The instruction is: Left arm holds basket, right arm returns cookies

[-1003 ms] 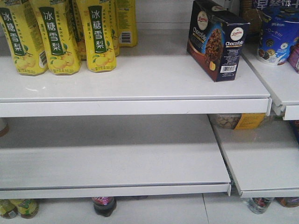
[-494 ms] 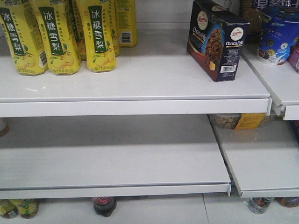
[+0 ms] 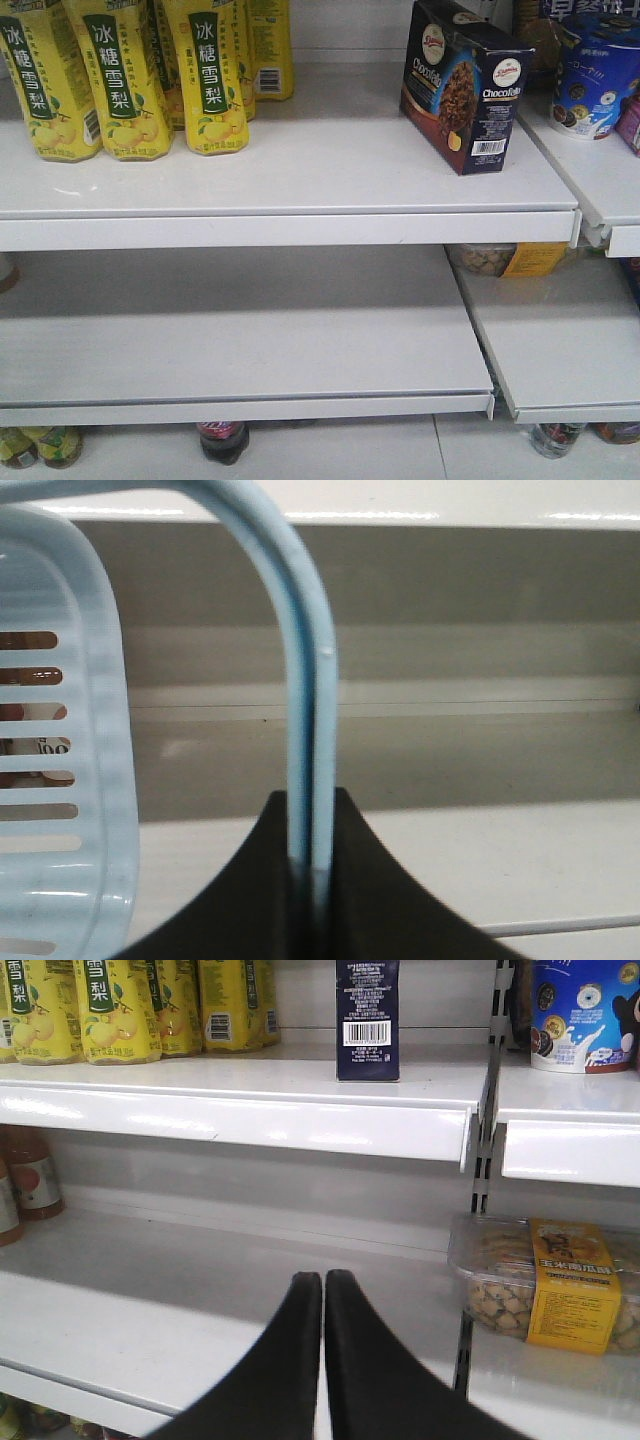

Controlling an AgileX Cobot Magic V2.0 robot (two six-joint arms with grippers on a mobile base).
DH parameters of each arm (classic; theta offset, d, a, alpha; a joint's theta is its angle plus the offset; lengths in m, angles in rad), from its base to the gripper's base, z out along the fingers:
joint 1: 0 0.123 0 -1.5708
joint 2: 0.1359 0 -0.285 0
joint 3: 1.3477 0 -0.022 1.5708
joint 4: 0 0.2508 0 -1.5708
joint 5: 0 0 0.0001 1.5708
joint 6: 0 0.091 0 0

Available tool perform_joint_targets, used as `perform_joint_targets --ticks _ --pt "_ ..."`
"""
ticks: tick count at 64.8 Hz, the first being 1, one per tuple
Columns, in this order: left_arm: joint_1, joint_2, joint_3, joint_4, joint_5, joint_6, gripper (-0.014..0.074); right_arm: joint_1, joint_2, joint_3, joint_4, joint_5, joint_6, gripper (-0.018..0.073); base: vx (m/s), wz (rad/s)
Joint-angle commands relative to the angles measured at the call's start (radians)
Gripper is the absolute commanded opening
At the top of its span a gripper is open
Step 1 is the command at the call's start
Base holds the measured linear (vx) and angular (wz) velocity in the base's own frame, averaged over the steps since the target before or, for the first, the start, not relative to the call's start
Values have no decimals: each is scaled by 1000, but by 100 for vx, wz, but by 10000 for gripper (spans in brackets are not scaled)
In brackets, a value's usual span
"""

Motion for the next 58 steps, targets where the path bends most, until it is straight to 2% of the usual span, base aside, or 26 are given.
perform_joint_targets --ticks 1,20,26,33,40,46,51,58 --pt "3 -23 10 9 -108 20 -6 -2 15 -24 1 -67 -8 -8 0 0" --pt "3 -23 10 9 -108 20 -6 -2 10 -24 -1 -66 -8 -8 0 0" --pt "3 -23 10 9 -108 20 -6 -14 -1 -24 -58 -66 -16 -8 0 0" --pt "3 -23 10 9 -108 20 -6 -102 -1 12 -106 -78 -9 -8 0 0" --pt "3 -23 10 9 -108 20 -6 -229 -5 68 -98 -113 7 -8 0 0" --pt "3 -23 10 9 -108 20 -6 -330 -8 120 -102 -178 61 -8 0 0" --pt "3 -23 10 9 -108 20 -6 -363 -9 158 -128 -227 105 -8 0 0" --pt "3 -23 10 9 -108 20 -6 -350 -15 218 -185 -292 162 -8 0 0"
